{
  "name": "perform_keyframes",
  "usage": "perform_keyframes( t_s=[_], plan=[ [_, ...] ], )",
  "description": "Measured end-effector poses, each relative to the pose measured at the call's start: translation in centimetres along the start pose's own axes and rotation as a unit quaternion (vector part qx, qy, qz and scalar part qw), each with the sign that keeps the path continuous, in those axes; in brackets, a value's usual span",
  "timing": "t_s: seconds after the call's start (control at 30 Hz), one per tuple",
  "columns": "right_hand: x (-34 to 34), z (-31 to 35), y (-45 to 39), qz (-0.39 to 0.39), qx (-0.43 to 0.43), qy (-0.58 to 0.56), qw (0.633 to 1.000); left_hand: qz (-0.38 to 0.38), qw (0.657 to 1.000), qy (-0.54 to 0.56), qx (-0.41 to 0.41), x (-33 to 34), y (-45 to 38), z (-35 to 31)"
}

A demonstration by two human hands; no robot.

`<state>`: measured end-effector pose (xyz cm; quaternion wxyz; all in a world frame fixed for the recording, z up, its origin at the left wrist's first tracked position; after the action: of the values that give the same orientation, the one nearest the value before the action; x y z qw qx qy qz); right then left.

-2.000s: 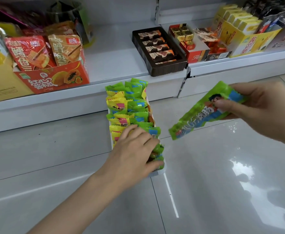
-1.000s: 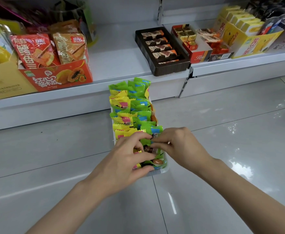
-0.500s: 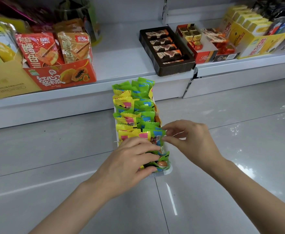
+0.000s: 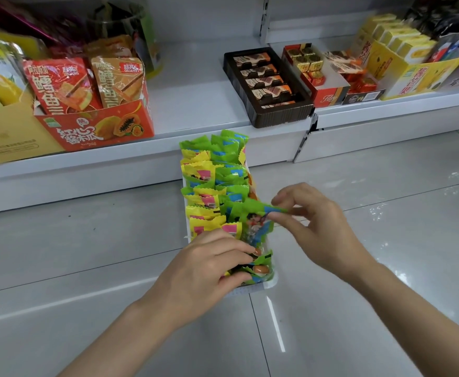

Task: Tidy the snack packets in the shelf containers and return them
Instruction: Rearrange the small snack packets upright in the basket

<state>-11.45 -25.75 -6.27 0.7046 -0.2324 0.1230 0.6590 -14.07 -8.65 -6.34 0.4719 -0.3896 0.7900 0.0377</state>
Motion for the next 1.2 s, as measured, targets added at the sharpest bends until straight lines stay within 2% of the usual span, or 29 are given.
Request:
perform_keyframes(
  t_s=[0.13,0.27,0.37,0.5,0.6,0.63,0.67,0.73,0.83,0.9,1.0,1.07,1.13,1.2],
  plan=[
    [-3.6,2.1,-1.8,-0.009,0.056,-0.182,0.982,0.007,1.0,-0.003,-0.008,0.0,-0.1,0.0],
    [-8.7,3.7,-3.0,-0.097,0.067,-0.21,0.971,0.044,0.999,0.002,-0.03,0.1,-0.6,0.1],
    [-10.6,2.9,-3.3,-0.147,0.105,-0.233,0.956,0.069,0.982,0.104,-0.139,-0.3,-1.3,1.4],
    [-9.9,1.1,-3.1,-0.167,0.169,-0.284,0.929,0.01,0.948,0.206,-0.243,-1.5,-2.7,2.7],
    [-8.4,0.4,-3.3,-0.153,0.202,-0.345,0.904,-0.027,0.948,0.193,-0.252,-2.3,-3.6,2.8],
    [-8.0,0.3,-3.5,-0.145,0.207,-0.361,0.898,-0.032,0.939,0.229,-0.255,-2.1,-3.9,2.6],
    [-7.5,0.3,-3.7,-0.138,0.21,-0.373,0.893,-0.034,0.915,0.302,-0.267,-1.7,-4.1,2.5],
    [-6.8,0.4,-4.0,-0.133,0.209,-0.385,0.889,-0.033,0.843,0.451,-0.292,-0.5,-4.2,2.3],
    [-6.4,0.4,-4.3,-0.137,0.203,-0.378,0.893,-0.064,0.762,0.553,-0.33,0.3,-3.5,2.3],
    [-6.4,0.2,-4.2,-0.148,0.2,-0.365,0.897,-0.108,0.725,0.579,-0.356,0.2,-2.9,2.9],
    [-6.4,-0.3,-3.9,-0.159,0.201,-0.363,0.896,-0.157,0.693,0.606,-0.358,-0.1,-2.6,3.5],
    [-6.2,-0.5,-3.8,-0.155,0.201,-0.364,0.896,-0.172,0.688,0.615,-0.346,-0.3,-2.7,3.5],
    [-5.9,-0.8,-3.7,-0.156,0.203,-0.367,0.895,-0.173,0.698,0.61,-0.333,-0.4,-2.9,3.6],
    [-5.5,-1.2,-3.6,-0.163,0.215,-0.381,0.884,-0.181,0.739,0.561,-0.326,-0.7,-2.9,3.9]
  ],
)
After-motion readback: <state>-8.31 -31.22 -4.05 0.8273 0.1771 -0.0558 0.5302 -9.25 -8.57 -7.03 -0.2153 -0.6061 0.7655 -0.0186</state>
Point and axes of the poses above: each hand's wrist, its own y-axis away from the middle knuckle, its own x-axis out of the palm, z = x × y, the point moved 8 cm from there along -y, towards the middle knuckle, and after that the axes turned 1 degree about -x, right-handed, at the moved point
